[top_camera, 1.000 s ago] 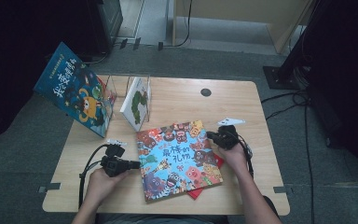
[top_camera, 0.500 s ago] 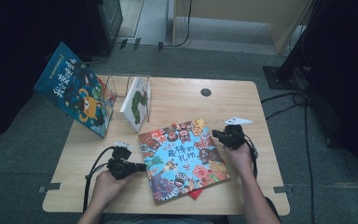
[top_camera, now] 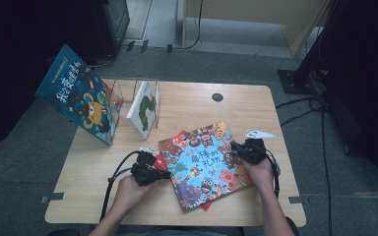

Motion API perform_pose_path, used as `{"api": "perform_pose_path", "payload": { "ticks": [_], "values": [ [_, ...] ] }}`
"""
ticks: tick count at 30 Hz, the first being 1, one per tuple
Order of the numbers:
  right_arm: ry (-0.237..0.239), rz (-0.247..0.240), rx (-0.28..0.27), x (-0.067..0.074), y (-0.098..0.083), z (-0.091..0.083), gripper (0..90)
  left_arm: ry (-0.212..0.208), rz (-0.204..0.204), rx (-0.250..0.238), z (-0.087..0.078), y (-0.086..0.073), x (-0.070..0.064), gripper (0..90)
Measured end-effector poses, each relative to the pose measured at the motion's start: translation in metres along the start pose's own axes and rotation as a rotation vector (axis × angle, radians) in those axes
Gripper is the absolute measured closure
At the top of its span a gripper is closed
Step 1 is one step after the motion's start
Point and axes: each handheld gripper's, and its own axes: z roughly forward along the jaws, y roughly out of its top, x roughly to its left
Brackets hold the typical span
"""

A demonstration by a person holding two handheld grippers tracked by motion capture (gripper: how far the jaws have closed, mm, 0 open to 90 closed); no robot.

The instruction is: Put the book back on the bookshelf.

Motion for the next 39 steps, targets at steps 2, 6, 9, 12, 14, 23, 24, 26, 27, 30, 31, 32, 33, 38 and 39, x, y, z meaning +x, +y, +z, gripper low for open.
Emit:
{"api": "perform_pose_path", "payload": {
  "ticks": [2,6,9,12,14,23,24,26,27,30,31,32,33,38,39],
  "values": [
    [0.0,0.01,-0.003,-0.001,-0.004,-0.005,90.0,0.005,0.003,0.002,-0.002,0.004,0.004,87.2],
    [-0.009,0.014,-0.001,-0.001,-0.013,-0.013,90.0,0.01,0.004,-0.014,-0.009,0.014,0.011,87.1],
    [-0.017,0.017,0.006,-0.001,-0.021,-0.019,90.0,0.018,0.006,-0.028,-0.014,0.021,0.018,86.6],
    [-0.025,0.022,0.008,-0.001,-0.027,-0.025,90.0,0.02,-0.001,-0.042,-0.019,0.028,0.027,86.3],
    [-0.034,0.024,0.006,0.0,-0.031,-0.03,90.0,0.024,-0.006,-0.047,-0.021,0.032,0.032,85.3],
    [-0.062,0.029,0.006,0.009,-0.052,-0.052,90.0,0.03,0.005,-0.035,-0.022,0.047,0.042,76.3],
    [-0.064,0.03,0.003,0.009,-0.054,-0.054,90.0,0.021,-0.002,-0.033,-0.021,0.049,0.043,72.7],
    [-0.062,0.039,-0.001,0.01,-0.059,-0.059,90.0,0.029,0.006,-0.034,-0.021,0.051,0.042,66.6],
    [-0.064,0.04,-0.002,0.01,-0.061,-0.062,90.0,0.026,0.011,-0.035,-0.021,0.051,0.041,64.9],
    [-0.067,0.047,0.0,0.011,-0.067,-0.068,90.0,0.017,0.013,-0.038,-0.021,0.053,0.042,59.4],
    [-0.07,0.048,0.003,0.012,-0.069,-0.071,90.0,0.017,0.014,-0.039,-0.02,0.054,0.042,56.1],
    [-0.076,0.048,0.004,0.012,-0.071,-0.074,90.0,0.016,0.013,-0.038,-0.02,0.055,0.043,56.1],
    [-0.078,0.046,0.005,0.013,-0.073,-0.076,90.0,0.013,0.012,-0.037,-0.02,0.055,0.043,55.1],
    [-0.089,0.047,0.01,0.017,-0.083,-0.088,90.0,0.011,0.008,-0.038,-0.019,0.057,0.046,53.4],
    [-0.089,0.048,0.01,0.017,-0.085,-0.09,90.0,0.012,0.008,-0.038,-0.019,0.057,0.046,53.3]
  ]
}}
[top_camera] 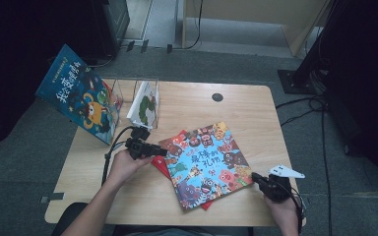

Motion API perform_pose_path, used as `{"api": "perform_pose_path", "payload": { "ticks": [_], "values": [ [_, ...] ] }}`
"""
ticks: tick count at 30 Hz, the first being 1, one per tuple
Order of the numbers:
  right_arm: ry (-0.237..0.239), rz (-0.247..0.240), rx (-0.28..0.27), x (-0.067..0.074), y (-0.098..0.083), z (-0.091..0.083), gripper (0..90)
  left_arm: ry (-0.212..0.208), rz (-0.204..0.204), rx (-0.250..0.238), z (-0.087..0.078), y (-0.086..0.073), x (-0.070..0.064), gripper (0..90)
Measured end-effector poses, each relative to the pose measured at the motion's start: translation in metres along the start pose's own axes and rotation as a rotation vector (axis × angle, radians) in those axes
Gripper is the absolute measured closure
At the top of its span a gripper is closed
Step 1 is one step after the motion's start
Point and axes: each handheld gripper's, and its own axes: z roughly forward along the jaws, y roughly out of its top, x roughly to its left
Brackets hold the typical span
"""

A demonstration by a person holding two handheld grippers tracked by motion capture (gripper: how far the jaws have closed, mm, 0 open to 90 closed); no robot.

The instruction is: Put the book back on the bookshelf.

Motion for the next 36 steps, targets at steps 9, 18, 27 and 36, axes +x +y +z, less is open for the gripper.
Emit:
{"api": "perform_pose_path", "payload": {
  "ticks": [9,18,27,36],
  "values": [
    [0.012,-0.021,0.055,0.0,-0.014,-0.007,90.0,0.015,0.007,-0.011,-0.001,-0.001,0.001,52.2],
    [-0.005,-0.014,0.043,-0.009,-0.007,0.001,90.0,0.036,0.001,-0.016,-0.001,-0.003,0.003,51.0],
    [0.014,0.003,0.024,-0.024,0.005,0.015,89.7,0.058,-0.009,-0.016,-0.003,-0.007,0.009,48.6],
    [0.047,-0.019,0.04,-0.037,0.025,0.032,90.0,0.086,-0.015,-0.023,-0.005,-0.008,0.014,47.5]
  ]
}}
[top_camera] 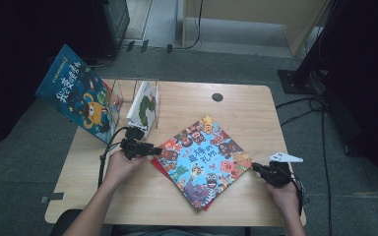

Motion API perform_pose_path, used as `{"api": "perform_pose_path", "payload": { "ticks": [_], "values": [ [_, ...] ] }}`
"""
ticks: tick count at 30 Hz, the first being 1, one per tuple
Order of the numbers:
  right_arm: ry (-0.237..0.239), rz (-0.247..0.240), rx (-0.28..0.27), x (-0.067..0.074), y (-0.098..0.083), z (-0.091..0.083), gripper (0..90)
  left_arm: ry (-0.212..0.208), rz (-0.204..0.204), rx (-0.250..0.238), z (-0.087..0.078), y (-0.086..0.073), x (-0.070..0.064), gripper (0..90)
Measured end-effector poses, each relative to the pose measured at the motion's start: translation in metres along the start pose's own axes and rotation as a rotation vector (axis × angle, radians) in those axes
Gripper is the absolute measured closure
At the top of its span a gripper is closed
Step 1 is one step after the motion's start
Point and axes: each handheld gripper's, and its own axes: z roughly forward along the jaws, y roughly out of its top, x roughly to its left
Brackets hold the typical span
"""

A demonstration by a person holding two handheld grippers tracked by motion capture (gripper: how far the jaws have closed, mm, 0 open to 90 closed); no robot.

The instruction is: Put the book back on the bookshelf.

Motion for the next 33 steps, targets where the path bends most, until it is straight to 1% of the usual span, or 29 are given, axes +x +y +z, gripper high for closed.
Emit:
{"api": "perform_pose_path", "payload": {
  "ticks": [1,3,4,5,6,7,9,10,12,13,16,19,21,23,24,27,31,33],
  "values": [
    [0.0,-0.004,0.002,0.0,0.002,0.001,90.0,-0.004,-0.007,0.003,0.001,0.0,0.0,47.5],
    [0.0,-0.006,0.004,-0.001,0.007,0.006,90.0,-0.014,-0.001,0.024,0.004,0.0,-0.001,47.7],
    [0.0,-0.002,0.006,-0.001,0.008,0.008,90.0,-0.008,0.003,0.023,0.004,-0.001,-0.003,48.0],
    [0.0,-0.005,0.005,-0.002,0.01,0.009,90.0,0.004,0.014,0.033,0.004,-0.001,-0.004,47.8],
    [-0.002,-0.003,0.004,-0.002,0.011,0.011,90.0,0.012,0.015,0.038,0.003,-0.002,-0.006,48.0],
    [-0.004,0.001,0.002,-0.001,0.012,0.012,90.0,0.011,0.015,0.042,0.002,-0.003,-0.006,48.1],
    [-0.008,0.011,-0.002,-0.001,0.014,0.015,90.0,0.008,-0.005,0.043,0.0,-0.006,-0.006,48.6],
    [-0.009,0.026,-0.002,-0.001,0.016,0.016,90.0,0.004,-0.011,0.043,-0.001,-0.007,-0.006,48.7],
    [-0.006,0.032,-0.005,0.0,0.019,0.02,90.0,-0.001,-0.018,0.046,-0.004,-0.011,-0.006,48.7],
    [-0.003,0.029,-0.005,0.002,0.021,0.021,90.0,-0.002,-0.02,0.045,-0.005,-0.013,-0.006,48.7],
    [-0.004,0.018,-0.003,0.003,0.025,0.025,90.0,0.003,-0.005,0.049,-0.008,-0.019,-0.008,48.8],
    [0.008,0.027,0.003,0.002,0.031,0.031,90.0,-0.006,-0.023,0.051,-0.011,-0.023,-0.009,48.2],
    [0.011,0.021,0.009,0.001,0.037,0.036,90.0,-0.005,-0.02,0.054,-0.013,-0.026,-0.01,47.7],
    [0.019,0.025,-0.004,0.0,0.041,0.042,90.0,-0.002,-0.024,0.053,-0.014,-0.029,-0.011,47.4],
    [0.027,0.04,-0.002,0.0,0.043,0.044,90.0,-0.002,-0.024,0.052,-0.015,-0.03,-0.011,47.4],
    [0.029,0.034,0.0,0.001,0.049,0.05,90.0,0.001,-0.027,0.043,-0.018,-0.034,-0.011,47.4],
    [0.042,0.02,-0.003,0.006,0.053,0.056,90.0,0.002,-0.042,0.026,-0.021,-0.036,-0.01,46.5],
    [0.043,0.014,0.003,0.008,0.056,0.059,90.0,0.012,-0.047,0.027,-0.022,-0.036,-0.009,46.3]
  ]
}}
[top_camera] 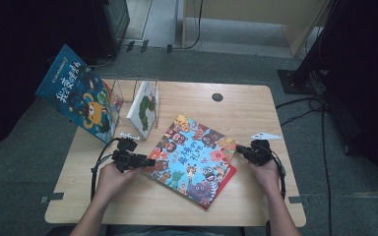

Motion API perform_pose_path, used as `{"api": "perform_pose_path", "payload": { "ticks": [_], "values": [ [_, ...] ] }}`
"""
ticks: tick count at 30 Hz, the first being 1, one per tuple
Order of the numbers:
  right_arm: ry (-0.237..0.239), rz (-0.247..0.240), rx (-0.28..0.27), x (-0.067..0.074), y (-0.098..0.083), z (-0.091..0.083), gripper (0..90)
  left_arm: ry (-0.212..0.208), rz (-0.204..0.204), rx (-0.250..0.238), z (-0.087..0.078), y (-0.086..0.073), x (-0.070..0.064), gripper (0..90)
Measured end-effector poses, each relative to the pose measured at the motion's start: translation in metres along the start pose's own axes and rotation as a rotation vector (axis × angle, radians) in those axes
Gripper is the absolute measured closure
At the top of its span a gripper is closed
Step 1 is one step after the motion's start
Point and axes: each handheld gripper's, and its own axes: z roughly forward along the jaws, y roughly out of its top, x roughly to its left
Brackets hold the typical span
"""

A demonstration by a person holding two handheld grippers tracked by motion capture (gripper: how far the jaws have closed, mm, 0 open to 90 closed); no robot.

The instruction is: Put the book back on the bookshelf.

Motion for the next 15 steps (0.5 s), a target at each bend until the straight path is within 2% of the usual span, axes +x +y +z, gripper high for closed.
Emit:
{"api": "perform_pose_path", "payload": {
  "ticks": [8,12,15],
  "values": [
    [0.023,-0.022,-0.004,0.006,0.007,0.011,90.0,0.014,-0.02,-0.017,0.0,0.002,0.007,45.6],
    [0.02,-0.044,0.003,0.008,0.007,0.01,90.0,0.024,-0.009,-0.003,0.003,0.008,0.009,45.4],
    [0.024,-0.059,-0.014,0.011,0.007,0.006,90.0,0.018,-0.012,0.0,0.006,0.014,0.011,45.2]
  ]
}}
